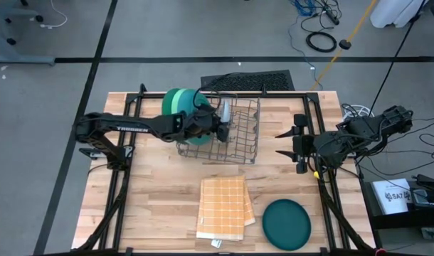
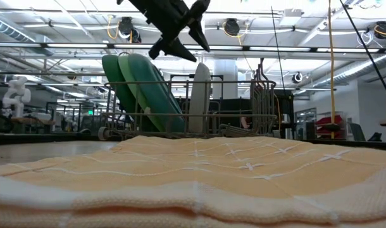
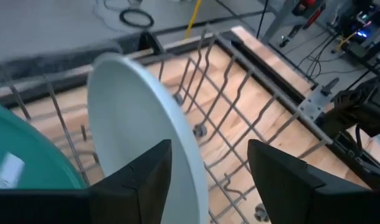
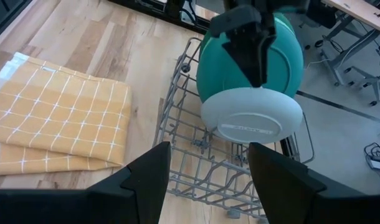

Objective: Sort dishes
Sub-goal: Put the white plate in the dish rack, then adjust the position of the white plate, then put the dark blue plate in the dish rack

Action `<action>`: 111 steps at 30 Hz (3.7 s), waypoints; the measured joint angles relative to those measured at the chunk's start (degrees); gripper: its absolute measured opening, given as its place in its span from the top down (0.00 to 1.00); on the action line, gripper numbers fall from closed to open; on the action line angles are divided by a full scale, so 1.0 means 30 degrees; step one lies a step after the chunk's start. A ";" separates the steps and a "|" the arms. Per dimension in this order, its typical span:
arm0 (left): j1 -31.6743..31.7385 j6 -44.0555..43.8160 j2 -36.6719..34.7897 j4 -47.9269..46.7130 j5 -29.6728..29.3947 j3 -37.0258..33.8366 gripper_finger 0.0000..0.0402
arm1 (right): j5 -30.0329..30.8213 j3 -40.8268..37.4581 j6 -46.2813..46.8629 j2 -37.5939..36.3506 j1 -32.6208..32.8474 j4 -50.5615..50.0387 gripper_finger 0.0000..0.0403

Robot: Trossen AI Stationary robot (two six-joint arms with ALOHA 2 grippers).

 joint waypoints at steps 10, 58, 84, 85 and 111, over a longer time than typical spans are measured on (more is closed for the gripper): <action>-0.0497 0.5002 -0.0380 0.2625 0.1501 0.0000 0.45 | 0.0007 0.0000 0.0208 0.0000 0.0000 0.0146 0.48; -0.1898 0.9386 0.0600 -0.4737 -0.7028 0.2601 0.93 | 0.0051 0.0007 0.1193 0.0047 -0.0007 0.1509 0.48; -0.1000 1.3832 0.2879 -0.6100 -0.5581 0.2697 0.93 | 0.0000 0.0007 0.2783 0.1107 -0.0007 0.1137 0.48; -0.0946 1.3120 0.2842 -0.6720 -0.5814 0.2661 0.93 | 0.0000 0.0007 0.2853 0.1107 -0.0007 0.1144 0.48; -0.3781 1.5673 0.2662 -0.3893 -0.3409 0.4337 0.93 | -0.9273 0.0015 1.1248 0.5619 0.1673 -0.4834 0.48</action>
